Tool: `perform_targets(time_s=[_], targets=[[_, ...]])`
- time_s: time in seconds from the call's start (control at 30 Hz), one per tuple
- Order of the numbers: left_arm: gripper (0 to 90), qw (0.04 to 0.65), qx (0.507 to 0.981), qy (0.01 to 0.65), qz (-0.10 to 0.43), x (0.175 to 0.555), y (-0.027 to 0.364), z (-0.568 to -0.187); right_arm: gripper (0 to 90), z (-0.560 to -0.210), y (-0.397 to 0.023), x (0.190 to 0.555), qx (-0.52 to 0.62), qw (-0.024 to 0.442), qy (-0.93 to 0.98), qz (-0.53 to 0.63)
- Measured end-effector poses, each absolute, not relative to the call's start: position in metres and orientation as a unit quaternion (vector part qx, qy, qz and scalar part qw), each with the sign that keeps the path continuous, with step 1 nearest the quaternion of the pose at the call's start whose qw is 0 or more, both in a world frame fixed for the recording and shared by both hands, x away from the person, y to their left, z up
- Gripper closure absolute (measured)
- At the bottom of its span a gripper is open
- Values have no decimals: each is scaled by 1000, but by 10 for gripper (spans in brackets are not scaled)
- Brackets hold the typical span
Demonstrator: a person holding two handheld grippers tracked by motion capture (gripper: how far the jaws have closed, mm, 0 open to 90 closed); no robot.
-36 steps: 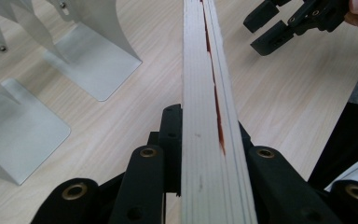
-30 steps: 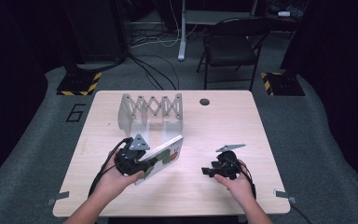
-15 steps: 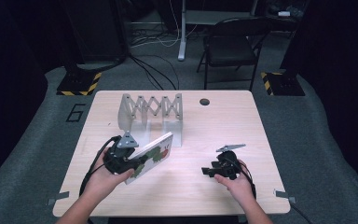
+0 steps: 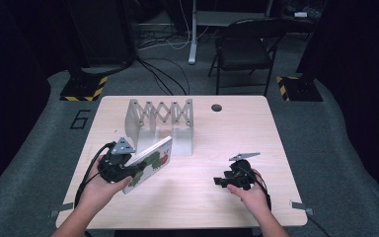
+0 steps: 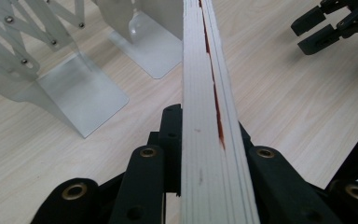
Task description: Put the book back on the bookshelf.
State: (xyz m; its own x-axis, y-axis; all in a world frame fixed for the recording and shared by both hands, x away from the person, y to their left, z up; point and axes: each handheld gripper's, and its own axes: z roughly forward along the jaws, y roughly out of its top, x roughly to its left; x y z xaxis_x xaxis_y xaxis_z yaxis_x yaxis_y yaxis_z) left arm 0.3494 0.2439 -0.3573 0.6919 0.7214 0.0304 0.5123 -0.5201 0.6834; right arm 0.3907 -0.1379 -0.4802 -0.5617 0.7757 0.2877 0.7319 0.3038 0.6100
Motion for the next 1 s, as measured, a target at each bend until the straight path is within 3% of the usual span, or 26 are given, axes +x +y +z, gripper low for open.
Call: perform_targets(time_s=[1.0], targets=[[755, 334, 833, 402, 182, 347, 279, -355, 422, -480, -139, 391, 467, 28, 810, 353]])
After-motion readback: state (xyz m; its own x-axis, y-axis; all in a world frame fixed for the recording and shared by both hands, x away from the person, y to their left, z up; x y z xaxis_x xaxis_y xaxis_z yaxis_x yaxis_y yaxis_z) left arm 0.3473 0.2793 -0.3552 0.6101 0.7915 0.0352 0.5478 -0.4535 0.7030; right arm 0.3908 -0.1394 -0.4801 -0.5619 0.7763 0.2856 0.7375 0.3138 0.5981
